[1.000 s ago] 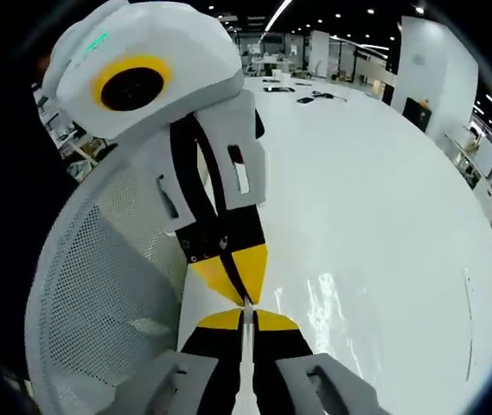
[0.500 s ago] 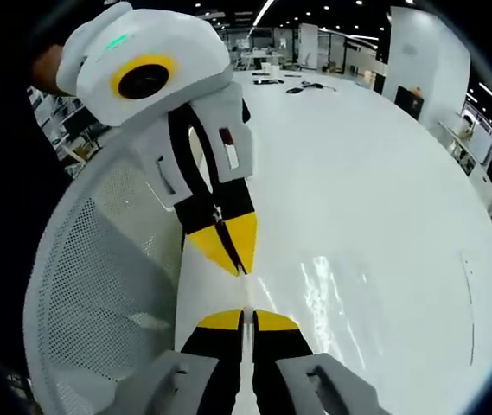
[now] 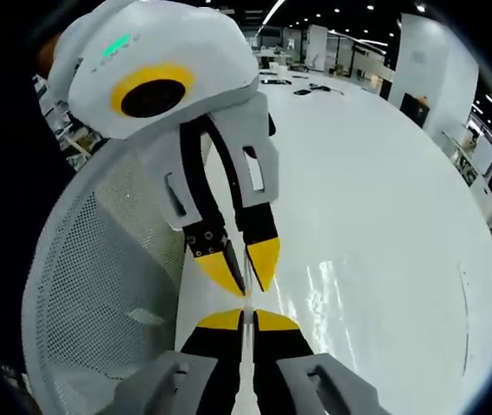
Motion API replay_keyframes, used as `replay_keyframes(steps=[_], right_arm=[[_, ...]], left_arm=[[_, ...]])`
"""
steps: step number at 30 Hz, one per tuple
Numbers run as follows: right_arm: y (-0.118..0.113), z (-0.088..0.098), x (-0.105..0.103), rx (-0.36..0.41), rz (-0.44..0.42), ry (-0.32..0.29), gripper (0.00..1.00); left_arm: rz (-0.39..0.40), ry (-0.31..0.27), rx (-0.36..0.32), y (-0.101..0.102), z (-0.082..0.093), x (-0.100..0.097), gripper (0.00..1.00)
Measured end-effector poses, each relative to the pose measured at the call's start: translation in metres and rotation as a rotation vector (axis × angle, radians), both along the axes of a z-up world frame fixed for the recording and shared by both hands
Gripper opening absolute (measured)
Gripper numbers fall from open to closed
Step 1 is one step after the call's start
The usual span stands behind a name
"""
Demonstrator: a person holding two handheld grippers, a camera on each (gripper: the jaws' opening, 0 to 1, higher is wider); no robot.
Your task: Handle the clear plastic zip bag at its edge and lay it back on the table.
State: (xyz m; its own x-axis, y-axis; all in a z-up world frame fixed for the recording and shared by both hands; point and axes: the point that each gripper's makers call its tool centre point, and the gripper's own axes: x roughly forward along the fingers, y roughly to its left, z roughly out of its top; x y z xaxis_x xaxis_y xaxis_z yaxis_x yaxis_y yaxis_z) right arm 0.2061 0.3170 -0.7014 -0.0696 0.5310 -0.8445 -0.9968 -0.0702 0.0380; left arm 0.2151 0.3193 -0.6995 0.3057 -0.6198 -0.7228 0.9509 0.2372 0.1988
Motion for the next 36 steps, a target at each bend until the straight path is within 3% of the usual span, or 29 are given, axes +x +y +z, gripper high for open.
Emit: replay_keyframes(steps=[7, 16, 27, 31, 34, 36], right_arm=[[0.0025, 0.0051, 0.0005, 0.004, -0.006, -0.001, 0.00], [-0.0002, 0.0042, 0.0004, 0.007, 0.071, -0.052, 0.02], [0.0050, 0.0045, 0.0010, 0.013, 0.076, -0.058, 0.02], [0.0046, 0.0050, 0.0021, 0.010, 0.051, -0.039, 0.00], [0.0040, 0.0046, -0.0058, 0.003, 0.030, 0.007, 0.00], [0.0046, 0.0043, -0.0050, 0.001, 0.022, 0.006, 0.00]], left_arm=[[-0.006, 0.007, 0.011, -0.0008, -0.0019, 0.0010, 0.00], [-0.017, -0.003, 0.010, -0.0034, -0.0021, 0.0013, 0.00], [-0.028, 0.002, 0.012, -0.0086, -0.0003, 0.0012, 0.00], [-0.021, 0.012, -0.002, -0.0081, 0.0000, 0.0003, 0.00], [-0.003, 0.079, -0.043, -0.0099, -0.0014, -0.0063, 0.00], [-0.012, 0.067, -0.036, -0.0089, -0.0019, -0.0059, 0.00]])
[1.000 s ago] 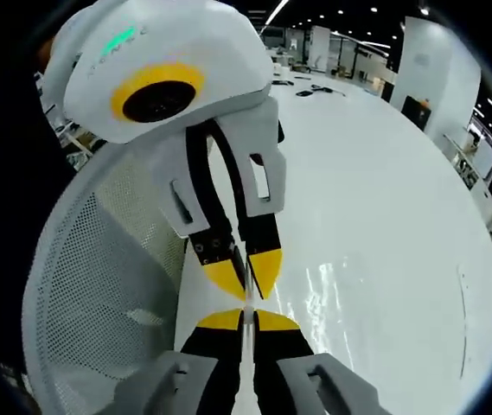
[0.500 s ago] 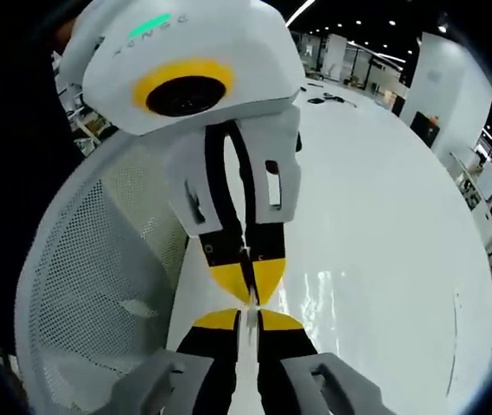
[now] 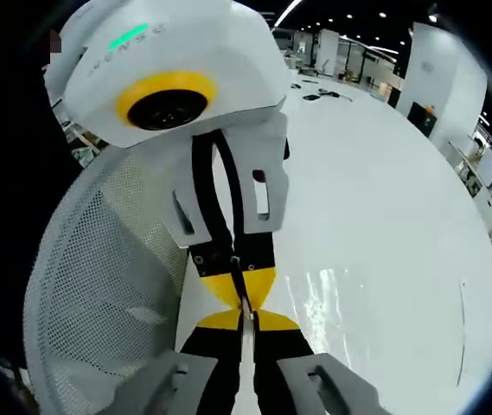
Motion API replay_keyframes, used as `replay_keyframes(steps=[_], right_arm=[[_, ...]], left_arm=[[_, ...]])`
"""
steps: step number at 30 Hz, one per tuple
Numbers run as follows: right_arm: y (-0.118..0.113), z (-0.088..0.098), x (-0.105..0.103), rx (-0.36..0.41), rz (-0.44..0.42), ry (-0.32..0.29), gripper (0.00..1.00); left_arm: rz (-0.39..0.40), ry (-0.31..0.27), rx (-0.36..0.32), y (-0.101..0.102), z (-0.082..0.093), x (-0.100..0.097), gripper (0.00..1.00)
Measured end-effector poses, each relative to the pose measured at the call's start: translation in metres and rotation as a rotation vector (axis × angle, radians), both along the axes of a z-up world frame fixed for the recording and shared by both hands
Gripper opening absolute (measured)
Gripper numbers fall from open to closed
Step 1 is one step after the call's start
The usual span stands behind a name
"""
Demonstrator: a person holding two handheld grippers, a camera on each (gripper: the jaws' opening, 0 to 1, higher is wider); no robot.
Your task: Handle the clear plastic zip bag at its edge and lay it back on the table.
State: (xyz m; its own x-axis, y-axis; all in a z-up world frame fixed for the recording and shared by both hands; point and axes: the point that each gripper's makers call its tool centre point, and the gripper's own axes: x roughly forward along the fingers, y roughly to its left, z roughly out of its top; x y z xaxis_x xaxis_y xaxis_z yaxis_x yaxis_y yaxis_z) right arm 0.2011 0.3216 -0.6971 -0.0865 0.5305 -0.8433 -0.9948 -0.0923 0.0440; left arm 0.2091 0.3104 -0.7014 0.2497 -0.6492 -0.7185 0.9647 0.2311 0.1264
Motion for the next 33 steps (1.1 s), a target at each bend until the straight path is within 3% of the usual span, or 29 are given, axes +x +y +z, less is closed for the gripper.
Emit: replay_keyframes(steps=[19, 33], right_arm=[[-0.032, -0.014, 0.004, -0.085, 0.003, -0.013, 0.00], [-0.050, -0.016, 0.007, -0.097, -0.019, -0.010, 0.00]], left_arm=[[0.006, 0.046, 0.024, 0.005, -0.010, -0.002, 0.00], [0.012, 0.069, 0.031, 0.006, -0.012, -0.007, 0.00]])
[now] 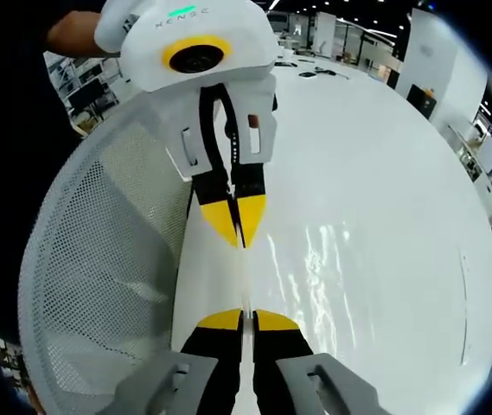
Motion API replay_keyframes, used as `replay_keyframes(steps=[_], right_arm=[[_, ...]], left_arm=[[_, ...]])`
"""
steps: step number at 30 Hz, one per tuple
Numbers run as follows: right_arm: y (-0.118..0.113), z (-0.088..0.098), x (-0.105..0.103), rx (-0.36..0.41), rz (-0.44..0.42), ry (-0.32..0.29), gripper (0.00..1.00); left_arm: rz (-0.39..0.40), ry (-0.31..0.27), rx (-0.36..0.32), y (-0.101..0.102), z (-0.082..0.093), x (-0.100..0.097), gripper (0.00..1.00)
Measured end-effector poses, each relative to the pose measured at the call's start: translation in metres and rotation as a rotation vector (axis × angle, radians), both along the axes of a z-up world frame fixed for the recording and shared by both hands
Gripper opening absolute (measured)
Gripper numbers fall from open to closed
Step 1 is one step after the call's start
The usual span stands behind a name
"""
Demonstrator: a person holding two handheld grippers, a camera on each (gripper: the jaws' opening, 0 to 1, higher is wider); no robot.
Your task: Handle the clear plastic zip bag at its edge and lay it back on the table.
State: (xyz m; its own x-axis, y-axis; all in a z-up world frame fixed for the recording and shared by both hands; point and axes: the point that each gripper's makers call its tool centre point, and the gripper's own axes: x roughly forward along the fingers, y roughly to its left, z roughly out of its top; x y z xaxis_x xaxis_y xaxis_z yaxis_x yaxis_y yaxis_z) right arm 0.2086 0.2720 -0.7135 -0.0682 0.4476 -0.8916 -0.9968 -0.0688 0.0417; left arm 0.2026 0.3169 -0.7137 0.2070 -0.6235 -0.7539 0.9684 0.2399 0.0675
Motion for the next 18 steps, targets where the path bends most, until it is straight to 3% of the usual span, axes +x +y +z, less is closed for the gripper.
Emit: replay_keyframes(steps=[18], right_arm=[[-0.017, -0.002, 0.004, -0.017, -0.026, -0.007, 0.00]], left_arm=[[0.001, 0.007, 0.015, 0.004, -0.002, 0.000, 0.00]])
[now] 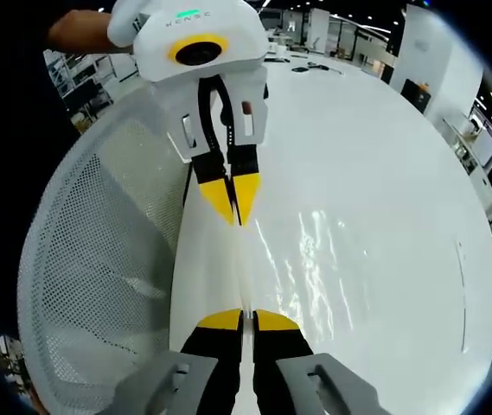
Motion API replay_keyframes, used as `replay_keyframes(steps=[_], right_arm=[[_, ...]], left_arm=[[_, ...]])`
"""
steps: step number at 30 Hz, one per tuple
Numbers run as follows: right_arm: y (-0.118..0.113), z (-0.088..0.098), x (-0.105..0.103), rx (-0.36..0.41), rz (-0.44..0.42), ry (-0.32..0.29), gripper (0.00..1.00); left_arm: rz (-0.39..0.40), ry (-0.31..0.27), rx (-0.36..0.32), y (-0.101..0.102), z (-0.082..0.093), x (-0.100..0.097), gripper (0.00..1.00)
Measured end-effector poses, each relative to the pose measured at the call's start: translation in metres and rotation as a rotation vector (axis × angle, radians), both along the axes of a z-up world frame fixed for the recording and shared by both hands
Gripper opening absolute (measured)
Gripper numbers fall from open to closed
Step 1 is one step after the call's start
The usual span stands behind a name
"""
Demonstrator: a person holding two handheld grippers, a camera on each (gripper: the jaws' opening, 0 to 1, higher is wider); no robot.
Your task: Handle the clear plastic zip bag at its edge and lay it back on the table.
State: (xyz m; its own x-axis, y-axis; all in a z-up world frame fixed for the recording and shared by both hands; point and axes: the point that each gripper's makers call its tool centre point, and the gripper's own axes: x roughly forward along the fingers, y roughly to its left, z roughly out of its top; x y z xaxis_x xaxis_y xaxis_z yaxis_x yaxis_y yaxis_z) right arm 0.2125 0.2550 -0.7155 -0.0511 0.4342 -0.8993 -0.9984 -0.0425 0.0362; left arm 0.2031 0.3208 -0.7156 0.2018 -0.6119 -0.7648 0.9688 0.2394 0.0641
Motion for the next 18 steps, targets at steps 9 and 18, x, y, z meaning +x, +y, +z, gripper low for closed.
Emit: replay_keyframes(steps=[9, 18], right_arm=[[-0.0045, -0.0004, 0.0020, -0.002, -0.007, 0.000, 0.00], [-0.0102, -0.0013, 0.0007, -0.005, -0.008, -0.005, 0.00]], left_arm=[[-0.001, 0.001, 0.004, 0.0004, -0.0007, 0.0012, 0.00], [-0.008, 0.002, 0.010, -0.0003, -0.0026, 0.0015, 0.00]])
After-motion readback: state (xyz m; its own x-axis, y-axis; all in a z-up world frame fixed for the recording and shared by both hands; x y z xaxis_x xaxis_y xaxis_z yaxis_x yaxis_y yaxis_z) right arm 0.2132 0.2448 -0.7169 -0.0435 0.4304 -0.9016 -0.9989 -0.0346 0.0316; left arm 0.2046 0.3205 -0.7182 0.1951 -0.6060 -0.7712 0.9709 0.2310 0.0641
